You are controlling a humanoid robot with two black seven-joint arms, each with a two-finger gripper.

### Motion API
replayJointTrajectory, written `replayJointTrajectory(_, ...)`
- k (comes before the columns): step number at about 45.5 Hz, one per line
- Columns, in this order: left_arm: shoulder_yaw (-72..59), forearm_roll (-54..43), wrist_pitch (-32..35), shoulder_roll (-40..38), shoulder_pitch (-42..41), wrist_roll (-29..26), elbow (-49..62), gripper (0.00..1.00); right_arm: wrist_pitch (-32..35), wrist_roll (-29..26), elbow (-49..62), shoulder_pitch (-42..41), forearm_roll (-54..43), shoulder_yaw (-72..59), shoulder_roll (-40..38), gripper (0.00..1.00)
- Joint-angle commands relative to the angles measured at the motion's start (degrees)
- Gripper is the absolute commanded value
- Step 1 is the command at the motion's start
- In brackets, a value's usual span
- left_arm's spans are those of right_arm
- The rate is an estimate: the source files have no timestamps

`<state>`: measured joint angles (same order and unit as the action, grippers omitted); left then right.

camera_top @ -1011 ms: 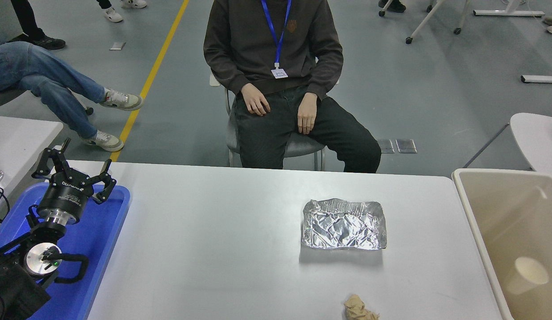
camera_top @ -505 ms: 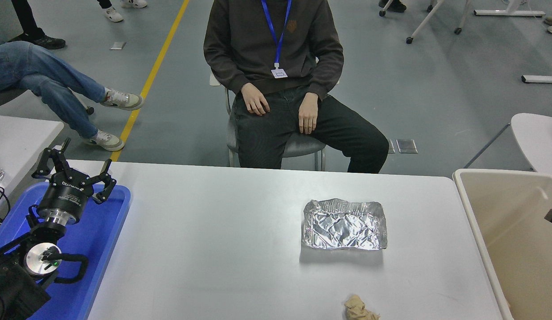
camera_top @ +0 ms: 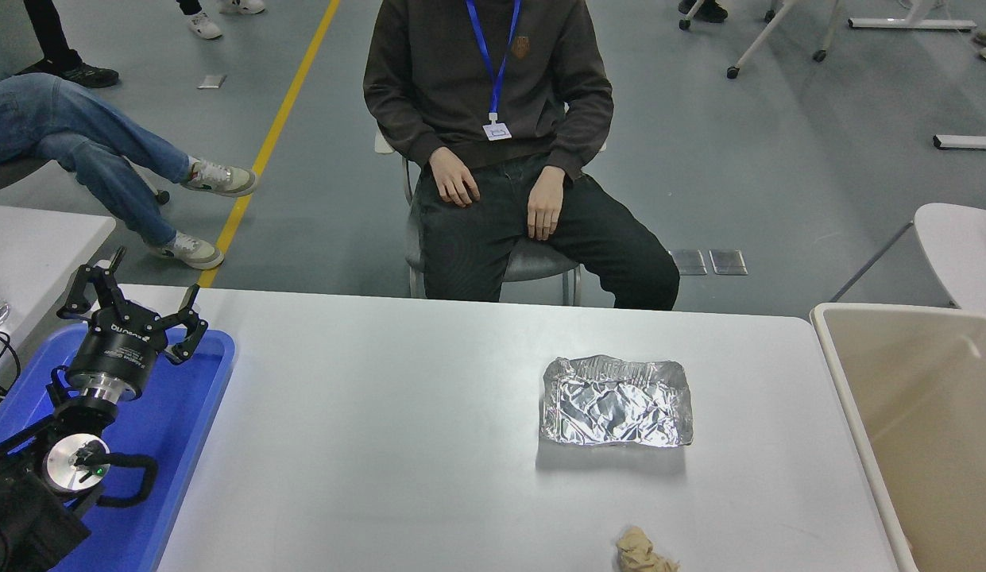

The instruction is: Clean the table surface

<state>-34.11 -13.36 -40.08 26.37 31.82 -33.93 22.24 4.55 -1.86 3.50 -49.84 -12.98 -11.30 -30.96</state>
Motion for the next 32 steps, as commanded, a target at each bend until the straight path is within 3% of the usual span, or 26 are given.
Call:
replayJointTrajectory(1, 0.0, 0.0, 0.0, 0.0, 0.0, 0.0, 0.0, 1.0, 0.2, 0.27, -0.43, -1.23, 9.46, 11.19, -0.5, 0.99)
replayJointTrajectory(8, 0.0, 0.0, 0.0, 0.0, 0.0, 0.0, 0.0, 1.0, 0.46, 0.19, -5.34, -1.05, 9.64, 23.32, -2.43, 0.99)
replayJointTrajectory(19, 0.0, 0.0, 0.0, 0.0, 0.0, 0.0, 0.0, 1.0, 0.73, 0.01, -27.66, 1.32, 9.64, 38.0, -11.92, 0.99)
replayJointTrajectory(32, 0.0, 0.0, 0.0, 0.0, 0.0, 0.0, -0.09, 1.0, 0.64, 0.1, -45.42, 5.71, 9.64, 43.55, -16.06, 0.99)
